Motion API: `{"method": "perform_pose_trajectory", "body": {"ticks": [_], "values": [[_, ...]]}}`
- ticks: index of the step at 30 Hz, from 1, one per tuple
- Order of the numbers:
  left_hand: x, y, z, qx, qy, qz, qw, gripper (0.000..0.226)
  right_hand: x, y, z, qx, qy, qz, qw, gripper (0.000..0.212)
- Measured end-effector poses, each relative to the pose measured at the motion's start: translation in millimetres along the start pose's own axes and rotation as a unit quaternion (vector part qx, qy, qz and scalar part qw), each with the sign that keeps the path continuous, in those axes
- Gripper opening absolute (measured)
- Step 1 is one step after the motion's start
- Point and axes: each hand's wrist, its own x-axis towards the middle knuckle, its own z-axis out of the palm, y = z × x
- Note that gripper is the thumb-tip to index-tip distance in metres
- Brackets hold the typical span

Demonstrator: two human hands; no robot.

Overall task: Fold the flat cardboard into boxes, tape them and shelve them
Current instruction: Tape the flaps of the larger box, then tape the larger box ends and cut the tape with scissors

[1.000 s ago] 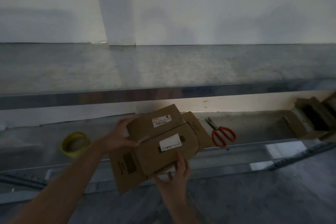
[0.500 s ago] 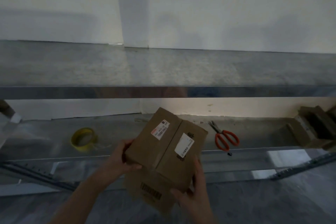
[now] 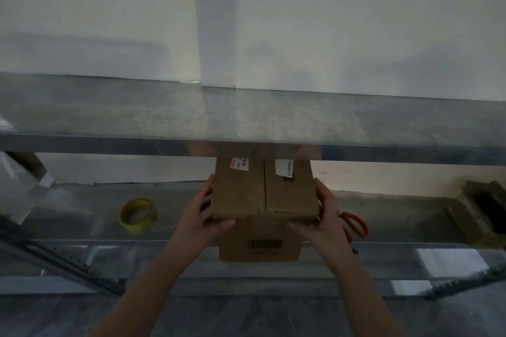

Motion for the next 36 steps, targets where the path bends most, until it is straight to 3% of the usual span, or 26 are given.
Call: {"method": "perform_pose_trajectory", "body": {"ticks": [9,12,16,21,28,36], "values": [[40.7,-12.2,-0.3,0.002,-0.013,0.000,1.000,0.088,38.4,18.0,-3.4,-0.024,-0.017,0.025,0.999,0.098],[45.5,-16.3,-2.3,0.014,-0.039,-0.005,0.999,0.097,37.5,27.7,-1.1,-0.018,-0.012,0.034,0.999,0.108],[53.9,-21.6,-2.5,0.073,-0.057,-0.002,0.996,0.117,45.9,30.3,1.5,-0.092,-0.022,0.026,0.995,0.127],[55.2,-40.6,2.7,0.206,-0.008,0.006,0.979,0.130,49.9,39.1,1.1,-0.185,-0.012,0.012,0.983,0.133],[38.0,-67.3,5.1,0.160,-0.007,-0.018,0.987,0.112,26.1,70.9,14.3,-0.114,0.019,0.058,0.992,0.123],[34.5,-62.3,3.0,0.164,-0.013,-0.022,0.986,0.113,25.9,79.3,6.3,-0.094,-0.032,0.069,0.993,0.120]]}}
